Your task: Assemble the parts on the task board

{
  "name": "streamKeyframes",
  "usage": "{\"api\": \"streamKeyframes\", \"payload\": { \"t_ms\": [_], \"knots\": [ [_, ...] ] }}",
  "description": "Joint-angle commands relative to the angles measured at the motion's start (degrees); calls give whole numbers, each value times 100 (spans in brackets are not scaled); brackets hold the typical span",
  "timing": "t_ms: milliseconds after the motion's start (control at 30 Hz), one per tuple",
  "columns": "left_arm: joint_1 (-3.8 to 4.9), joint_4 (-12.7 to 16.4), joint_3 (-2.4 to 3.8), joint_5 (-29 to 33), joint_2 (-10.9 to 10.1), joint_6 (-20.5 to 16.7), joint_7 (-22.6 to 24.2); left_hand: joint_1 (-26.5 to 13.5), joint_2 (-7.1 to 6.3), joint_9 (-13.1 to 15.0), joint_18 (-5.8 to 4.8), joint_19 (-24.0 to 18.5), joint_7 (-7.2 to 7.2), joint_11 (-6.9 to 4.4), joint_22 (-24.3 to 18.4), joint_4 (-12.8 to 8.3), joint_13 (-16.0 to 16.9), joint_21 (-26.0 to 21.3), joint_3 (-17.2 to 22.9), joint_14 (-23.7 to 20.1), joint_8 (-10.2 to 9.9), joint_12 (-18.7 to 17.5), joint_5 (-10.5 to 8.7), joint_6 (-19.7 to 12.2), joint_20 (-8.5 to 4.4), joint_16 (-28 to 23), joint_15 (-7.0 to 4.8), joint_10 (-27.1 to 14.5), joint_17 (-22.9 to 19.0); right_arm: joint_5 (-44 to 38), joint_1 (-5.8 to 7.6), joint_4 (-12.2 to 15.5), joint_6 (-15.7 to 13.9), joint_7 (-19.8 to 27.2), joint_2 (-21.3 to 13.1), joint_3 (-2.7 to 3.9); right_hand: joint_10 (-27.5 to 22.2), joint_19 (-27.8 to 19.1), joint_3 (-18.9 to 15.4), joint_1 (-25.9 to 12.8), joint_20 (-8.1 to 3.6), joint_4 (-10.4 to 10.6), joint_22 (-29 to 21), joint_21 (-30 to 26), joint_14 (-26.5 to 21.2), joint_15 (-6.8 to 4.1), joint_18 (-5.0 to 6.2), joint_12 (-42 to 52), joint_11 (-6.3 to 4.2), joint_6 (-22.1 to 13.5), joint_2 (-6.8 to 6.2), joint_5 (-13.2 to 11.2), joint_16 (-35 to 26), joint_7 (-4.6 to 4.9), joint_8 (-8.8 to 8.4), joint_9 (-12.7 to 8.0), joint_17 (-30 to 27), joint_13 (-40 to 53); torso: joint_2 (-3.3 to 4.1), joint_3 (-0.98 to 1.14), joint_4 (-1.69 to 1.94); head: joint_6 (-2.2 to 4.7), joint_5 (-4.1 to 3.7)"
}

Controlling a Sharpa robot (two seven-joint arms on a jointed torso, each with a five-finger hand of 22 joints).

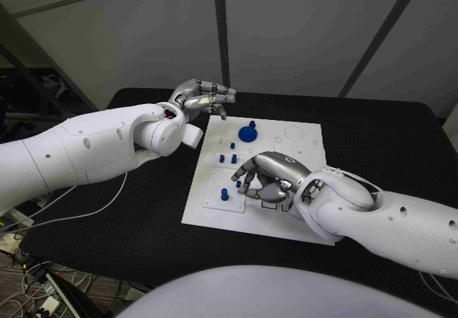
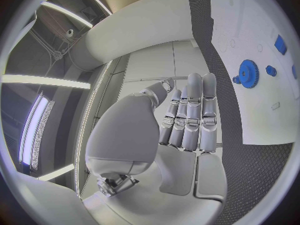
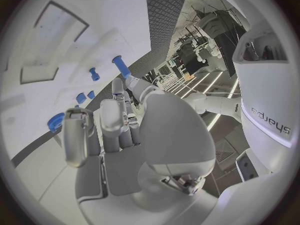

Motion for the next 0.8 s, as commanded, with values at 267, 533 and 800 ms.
{"api": "streamKeyframes", "payload": {
  "t_ms": [267,533,800],
  "knots": [
    [6,-23,-7,11,-27,39,8,7,40,-2,-61,-13,9,19,-5,-3,-5,-30,-32,-12,17,39,-14,-28,14,-26,10,-36,-5,1970,158,605,-256,-581,-1334,39,371,327,-1046,-723,-109,462,1180,221,266,-118,-118,2327,-219,602,-53,942,754,-243,422,300,927,2237,-68,-5,-103,0,-485],
    [5,-6,-12,11,-19,33,10,7,41,-2,-61,-12,8,18,-6,-3,-4,-30,-36,-11,19,44,-15,-27,14,-26,10,-37,-8,1456,165,856,-84,-1202,-2001,35,116,474,-1958,-582,-118,743,1362,365,322,-122,-172,5010,-229,266,185,985,1323,-270,967,917,1687,5143,-78,-22,-145,45,-795],
    [4,32,-14,11,-48,20,10,7,41,-2,-61,-12,8,18,-6,-3,-4,-30,-36,-11,19,44,-15,-27,14,-26,10,-37,-8,729,100,1080,150,-2080,-2364,28,88,510,-2384,-619,-95,1021,1405,399,325,-101,-185,5205,-211,37,155,793,1390,-253,1178,1159,1785,5430,-73,-30,-147,95,-999]
  ]
}}
